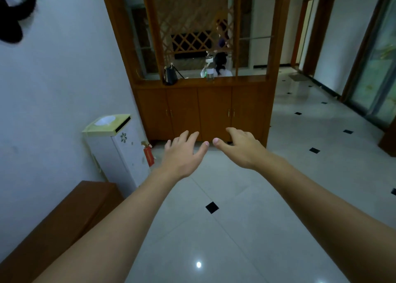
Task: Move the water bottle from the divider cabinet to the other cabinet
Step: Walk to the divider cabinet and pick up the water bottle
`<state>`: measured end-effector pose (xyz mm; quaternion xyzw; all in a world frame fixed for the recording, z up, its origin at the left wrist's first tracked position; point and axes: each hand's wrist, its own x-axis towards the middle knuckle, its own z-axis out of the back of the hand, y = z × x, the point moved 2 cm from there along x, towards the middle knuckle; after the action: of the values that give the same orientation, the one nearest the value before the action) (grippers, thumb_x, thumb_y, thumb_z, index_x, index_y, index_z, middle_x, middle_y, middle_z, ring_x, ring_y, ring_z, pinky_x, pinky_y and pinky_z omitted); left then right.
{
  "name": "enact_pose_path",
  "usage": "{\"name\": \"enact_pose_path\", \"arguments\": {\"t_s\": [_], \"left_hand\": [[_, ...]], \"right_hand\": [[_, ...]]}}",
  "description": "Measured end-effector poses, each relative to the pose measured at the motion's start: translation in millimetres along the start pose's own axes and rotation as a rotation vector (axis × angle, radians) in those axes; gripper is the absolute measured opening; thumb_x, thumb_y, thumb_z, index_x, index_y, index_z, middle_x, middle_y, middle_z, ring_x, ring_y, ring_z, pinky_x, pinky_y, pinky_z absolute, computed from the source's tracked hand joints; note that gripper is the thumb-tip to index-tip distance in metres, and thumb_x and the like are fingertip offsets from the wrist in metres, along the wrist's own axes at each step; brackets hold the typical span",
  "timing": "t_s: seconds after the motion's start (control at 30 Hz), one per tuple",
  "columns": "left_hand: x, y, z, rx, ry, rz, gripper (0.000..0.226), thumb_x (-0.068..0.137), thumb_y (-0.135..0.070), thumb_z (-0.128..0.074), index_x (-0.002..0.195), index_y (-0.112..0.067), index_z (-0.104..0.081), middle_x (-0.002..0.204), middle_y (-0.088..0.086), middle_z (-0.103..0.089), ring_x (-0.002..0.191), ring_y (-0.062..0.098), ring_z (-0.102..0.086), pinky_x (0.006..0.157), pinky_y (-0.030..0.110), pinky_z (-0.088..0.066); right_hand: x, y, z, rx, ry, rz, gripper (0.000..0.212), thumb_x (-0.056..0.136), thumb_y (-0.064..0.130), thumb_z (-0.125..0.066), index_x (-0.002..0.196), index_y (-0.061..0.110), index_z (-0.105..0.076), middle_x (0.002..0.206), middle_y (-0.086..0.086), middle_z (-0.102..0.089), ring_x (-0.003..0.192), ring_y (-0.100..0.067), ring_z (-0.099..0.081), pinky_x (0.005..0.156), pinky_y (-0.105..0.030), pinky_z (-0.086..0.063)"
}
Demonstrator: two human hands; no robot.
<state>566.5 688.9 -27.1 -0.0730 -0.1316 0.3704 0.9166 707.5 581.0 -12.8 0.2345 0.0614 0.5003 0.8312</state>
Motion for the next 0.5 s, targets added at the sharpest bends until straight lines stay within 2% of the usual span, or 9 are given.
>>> {"name": "enact_pose_path", "arguments": {"t_s": [0.17,0.5], "left_hand": [[68.1,6.0,-2.5,0.006,-0.039,0.05,0.07,0.096,-0.064,-0.02,0.155,-0.028,-0.027,0.165,0.007,-0.026,0.151,0.028,-0.022,0.12,0.055,-0.016],[160.6,72.4,-3.4,0.003,-0.056,0.155,0.074,0.093,-0.068,-0.017,0.155,-0.029,-0.028,0.166,0.007,-0.025,0.152,0.029,-0.023,0.12,0.056,-0.015]], "right_hand": [[74.4,-20.4,9.0,0.081,0.0,0.022,0.082,0.087,0.07,-0.033,0.151,0.019,-0.024,0.158,-0.008,-0.029,0.144,-0.031,-0.025,0.11,-0.056,-0.03],[192.7,10.9,-20.2,0.066,0.082,0.128,0.083,0.087,0.071,-0.032,0.151,0.02,-0.021,0.159,-0.008,-0.026,0.145,-0.03,-0.021,0.112,-0.056,-0.026]]}}
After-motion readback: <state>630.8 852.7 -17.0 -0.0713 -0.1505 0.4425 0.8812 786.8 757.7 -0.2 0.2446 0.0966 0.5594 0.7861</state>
